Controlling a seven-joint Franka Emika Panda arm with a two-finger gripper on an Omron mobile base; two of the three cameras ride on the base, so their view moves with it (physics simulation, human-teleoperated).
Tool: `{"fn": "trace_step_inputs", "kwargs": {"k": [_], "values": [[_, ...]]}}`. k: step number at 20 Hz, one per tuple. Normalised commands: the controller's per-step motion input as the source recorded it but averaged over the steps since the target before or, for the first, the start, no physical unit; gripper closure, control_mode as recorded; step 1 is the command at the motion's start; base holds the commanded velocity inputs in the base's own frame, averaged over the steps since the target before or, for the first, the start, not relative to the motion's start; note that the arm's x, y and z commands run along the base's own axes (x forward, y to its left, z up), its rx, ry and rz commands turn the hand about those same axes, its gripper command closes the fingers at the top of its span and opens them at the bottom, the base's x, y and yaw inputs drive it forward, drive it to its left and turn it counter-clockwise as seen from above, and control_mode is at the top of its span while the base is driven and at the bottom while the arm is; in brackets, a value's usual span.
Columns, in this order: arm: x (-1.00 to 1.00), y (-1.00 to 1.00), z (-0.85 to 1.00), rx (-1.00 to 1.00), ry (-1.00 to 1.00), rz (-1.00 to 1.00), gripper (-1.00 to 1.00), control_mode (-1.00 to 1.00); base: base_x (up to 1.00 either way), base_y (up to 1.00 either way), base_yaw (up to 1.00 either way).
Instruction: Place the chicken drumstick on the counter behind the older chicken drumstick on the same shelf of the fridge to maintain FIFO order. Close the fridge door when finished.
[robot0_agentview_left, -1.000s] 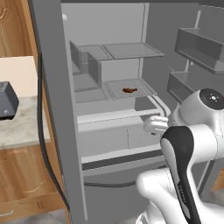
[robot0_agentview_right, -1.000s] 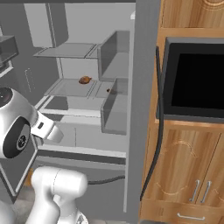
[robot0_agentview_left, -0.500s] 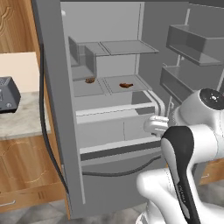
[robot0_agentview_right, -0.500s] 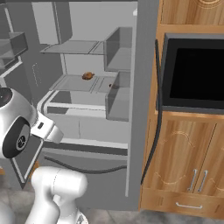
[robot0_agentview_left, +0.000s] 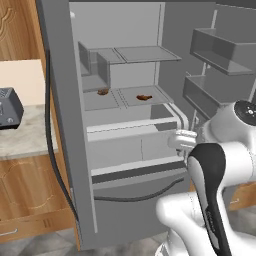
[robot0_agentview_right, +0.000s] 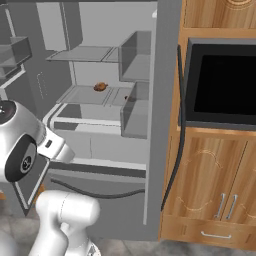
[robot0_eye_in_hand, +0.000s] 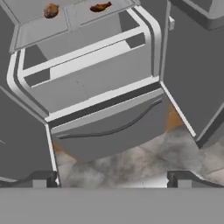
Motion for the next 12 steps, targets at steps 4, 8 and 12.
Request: {"fn": "trace_step_inputs", "kwargs": {"k": [4, 8, 12], "values": [[-0.31, -0.91, 0.26, 0.15, -0.32, -0.13, -1.00, -1.00, 0.00, 0.00, 0.00], [-0.68, -1.00, 0.02, 0.24, -0.42, -0.15, -1.00, -1.00, 0.00, 0.00, 0.00], [-0.74, -1.00, -0.02, 0.23, -0.38, -0.19, -1.00, -1.00, 0.00, 0.00, 0.00]]}}
